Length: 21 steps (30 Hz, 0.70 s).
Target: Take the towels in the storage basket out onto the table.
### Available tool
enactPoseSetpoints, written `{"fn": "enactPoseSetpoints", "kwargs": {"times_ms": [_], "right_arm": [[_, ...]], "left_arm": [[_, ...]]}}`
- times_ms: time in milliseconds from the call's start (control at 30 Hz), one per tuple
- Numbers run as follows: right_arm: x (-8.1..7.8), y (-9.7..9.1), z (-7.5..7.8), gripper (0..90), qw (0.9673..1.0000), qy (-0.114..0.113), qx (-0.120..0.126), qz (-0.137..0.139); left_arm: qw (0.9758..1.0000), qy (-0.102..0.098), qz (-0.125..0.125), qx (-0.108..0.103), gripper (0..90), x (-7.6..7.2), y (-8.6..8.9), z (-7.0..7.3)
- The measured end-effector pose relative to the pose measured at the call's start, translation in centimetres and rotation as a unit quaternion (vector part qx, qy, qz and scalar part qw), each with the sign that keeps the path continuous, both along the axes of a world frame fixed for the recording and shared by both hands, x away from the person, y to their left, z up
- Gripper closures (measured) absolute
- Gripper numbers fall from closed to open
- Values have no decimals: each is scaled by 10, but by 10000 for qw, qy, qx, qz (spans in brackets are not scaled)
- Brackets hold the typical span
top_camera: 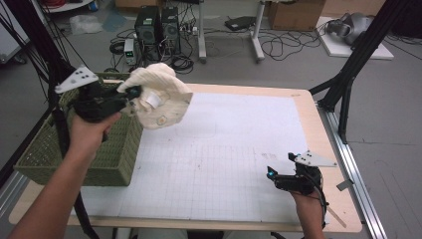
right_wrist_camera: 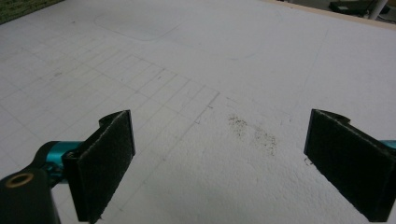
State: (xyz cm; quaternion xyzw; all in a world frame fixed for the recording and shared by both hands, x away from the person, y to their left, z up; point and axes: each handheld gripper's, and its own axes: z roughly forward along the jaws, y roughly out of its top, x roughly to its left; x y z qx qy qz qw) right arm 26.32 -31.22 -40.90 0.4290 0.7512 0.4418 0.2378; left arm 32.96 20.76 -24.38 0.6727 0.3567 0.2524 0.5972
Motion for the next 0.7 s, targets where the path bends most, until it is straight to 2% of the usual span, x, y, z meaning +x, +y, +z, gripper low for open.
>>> {"fn": "enactPoseSetpoints", "kwargs": {"times_ms": [133,167,233,267,300,433,500,533,567,633,667,700], "right_arm": [[0,-1,0,79,10000,-55,51,8],[0,-1,1,79,10000,-55,81,4],[-1,-1,1,79,9999,-50,96,-1],[0,-1,1,79,9999,-66,118,18],[0,-1,1,79,9999,-66,118,18],[0,2,0,79,10000,-41,51,68],[0,2,0,79,10000,-40,36,64],[0,3,1,79,10000,-46,19,64],[0,3,1,79,10000,-60,12,65],[0,2,1,79,10000,-45,17,52],[0,2,0,79,10000,-42,6,42],[0,1,0,79,10000,-31,11,37]], "left_arm": [[9993,119,-336,86,729,1,-25,-10],[9983,182,-513,184,728,1,-37,-16],[9976,219,-609,234,728,1,-43,-20],[9956,321,-804,355,727,2,-56,-27],[9956,321,-804,355,727,2,-56,-27],[9908,502,-1109,589,725,5,-81,-44],[9885,602,-1232,634,724,8,-92,-54],[9860,671,-1343,727,722,9,-103,-63],[9860,671,-1343,727,721,9,-103,-63],[9823,768,-1509,797,718,11,-119,-77],[9823,768,-1509,797,717,11,-119,-77],[9799,863,-1580,860,715,13,-127,-87]]}}
